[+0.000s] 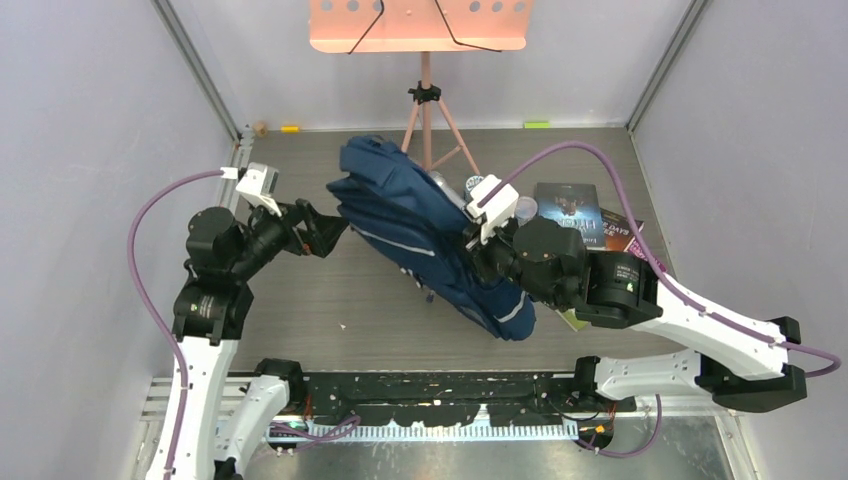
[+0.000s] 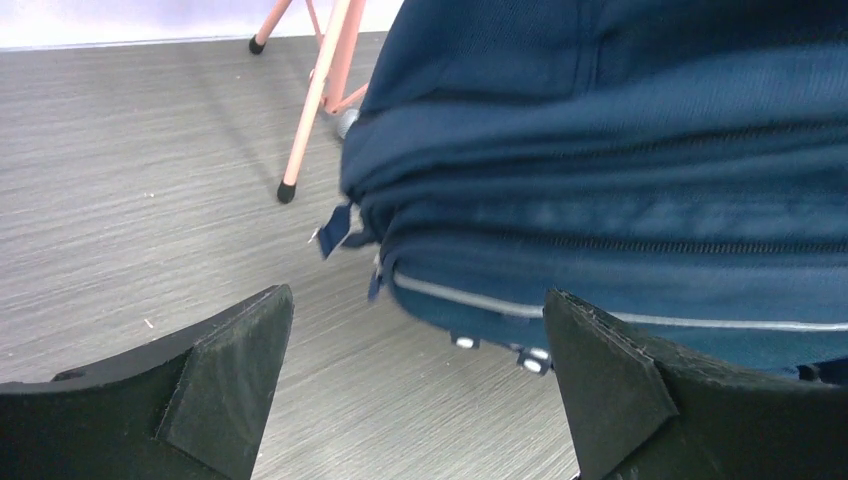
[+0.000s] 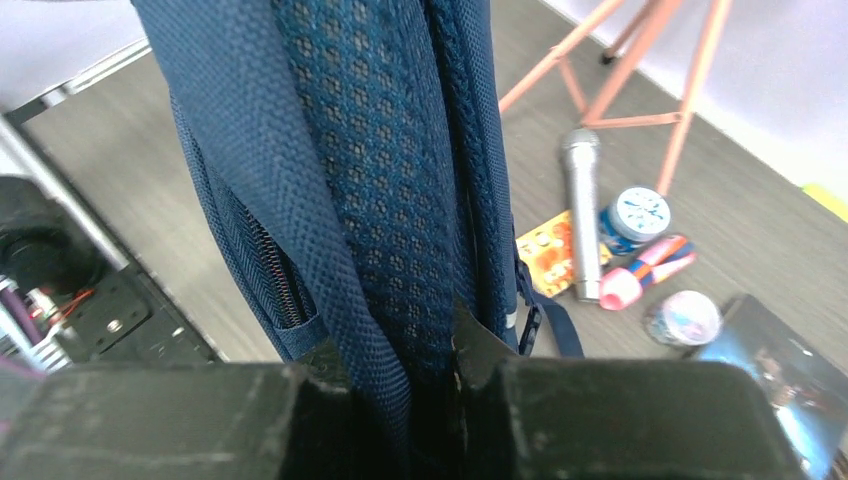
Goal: Pack the student bag
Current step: Adjust the student bag at the center of the board.
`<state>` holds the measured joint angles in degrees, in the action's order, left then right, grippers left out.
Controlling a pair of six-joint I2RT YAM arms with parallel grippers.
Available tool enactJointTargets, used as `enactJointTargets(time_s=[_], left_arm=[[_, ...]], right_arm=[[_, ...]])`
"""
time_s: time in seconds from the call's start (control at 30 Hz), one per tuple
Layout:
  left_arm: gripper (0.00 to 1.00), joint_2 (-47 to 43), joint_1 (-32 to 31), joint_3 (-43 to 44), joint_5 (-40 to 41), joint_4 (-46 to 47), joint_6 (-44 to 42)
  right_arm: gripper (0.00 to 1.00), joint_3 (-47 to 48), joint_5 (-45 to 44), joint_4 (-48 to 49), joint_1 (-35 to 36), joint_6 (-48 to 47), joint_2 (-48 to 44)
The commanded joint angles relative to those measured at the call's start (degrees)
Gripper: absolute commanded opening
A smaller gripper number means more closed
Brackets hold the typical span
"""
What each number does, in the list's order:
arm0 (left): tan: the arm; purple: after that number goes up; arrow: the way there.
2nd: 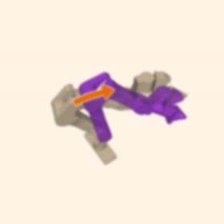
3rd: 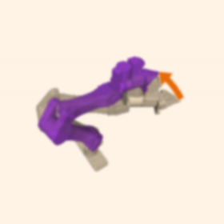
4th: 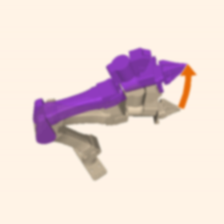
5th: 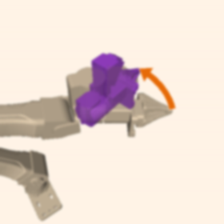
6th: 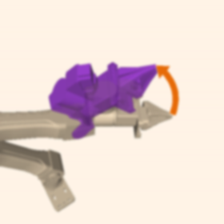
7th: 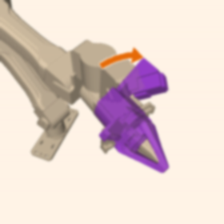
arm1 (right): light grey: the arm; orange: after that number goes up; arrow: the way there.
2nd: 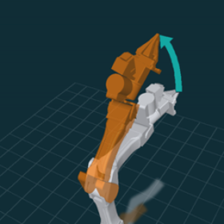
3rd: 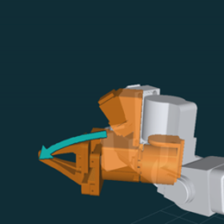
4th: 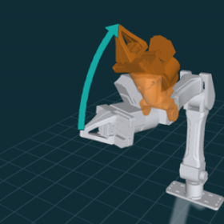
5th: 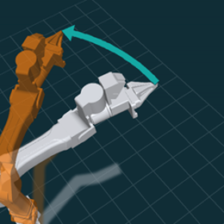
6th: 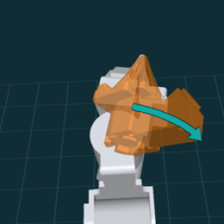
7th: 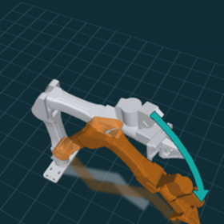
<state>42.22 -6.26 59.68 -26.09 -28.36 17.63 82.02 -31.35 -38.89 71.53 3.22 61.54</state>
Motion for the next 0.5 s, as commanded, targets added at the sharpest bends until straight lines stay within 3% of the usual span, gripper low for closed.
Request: enactJointTargets(time_s=[0.0, 0.13, 0.33, 0.47], left_arm=[[1.00, -2.3, 0.2, -3.2, -0.3, 5.7, -1.2], [1.00, -4.8, 0.2, -6.6, -2.6, 9.3, -0.7], [0.82, -4.8, 0.2, -7.8, -6.5, 7.7, -2.4], [0.78, -4.0, 0.2, -9.5, -9.4, 7.1, -3.0]], right_arm=[[0.00, -4.3, 8.5, 20.8, 0.3, 2.3, -6.2], [0.00, -11.1, 9.0, 27.7, 0.3, 4.4, -8.1], [0.01, -14.5, 7.9, 32.3, 0.3, 5.0, -8.7], [0.01, -16.1, 7.8, 34.3, 0.3, 5.0, -9.9]])
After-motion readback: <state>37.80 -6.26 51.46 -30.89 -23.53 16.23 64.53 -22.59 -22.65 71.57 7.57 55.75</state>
